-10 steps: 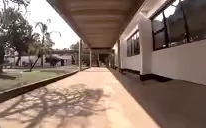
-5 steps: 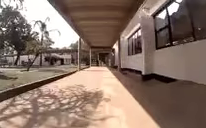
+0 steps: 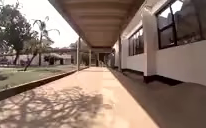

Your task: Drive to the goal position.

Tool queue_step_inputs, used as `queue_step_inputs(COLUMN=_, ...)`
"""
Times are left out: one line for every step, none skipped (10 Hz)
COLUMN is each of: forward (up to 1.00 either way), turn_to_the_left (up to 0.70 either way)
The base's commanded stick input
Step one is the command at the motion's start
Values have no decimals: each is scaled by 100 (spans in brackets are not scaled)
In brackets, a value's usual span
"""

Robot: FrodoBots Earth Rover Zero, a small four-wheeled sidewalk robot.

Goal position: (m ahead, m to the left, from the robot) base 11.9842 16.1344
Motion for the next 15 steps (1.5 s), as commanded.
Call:
queue_step_inputs(forward=50, turn_to_the_left=0)
queue_step_inputs(forward=50, turn_to_the_left=0)
queue_step_inputs(forward=50, turn_to_the_left=0)
queue_step_inputs(forward=50, turn_to_the_left=0)
queue_step_inputs(forward=50, turn_to_the_left=0)
queue_step_inputs(forward=50, turn_to_the_left=0)
queue_step_inputs(forward=50, turn_to_the_left=0)
queue_step_inputs(forward=50, turn_to_the_left=0)
queue_step_inputs(forward=50, turn_to_the_left=0)
queue_step_inputs(forward=50, turn_to_the_left=0)
queue_step_inputs(forward=50, turn_to_the_left=0)
queue_step_inputs(forward=50, turn_to_the_left=0)
queue_step_inputs(forward=50, turn_to_the_left=0)
queue_step_inputs(forward=50, turn_to_the_left=0)
queue_step_inputs(forward=50, turn_to_the_left=0)
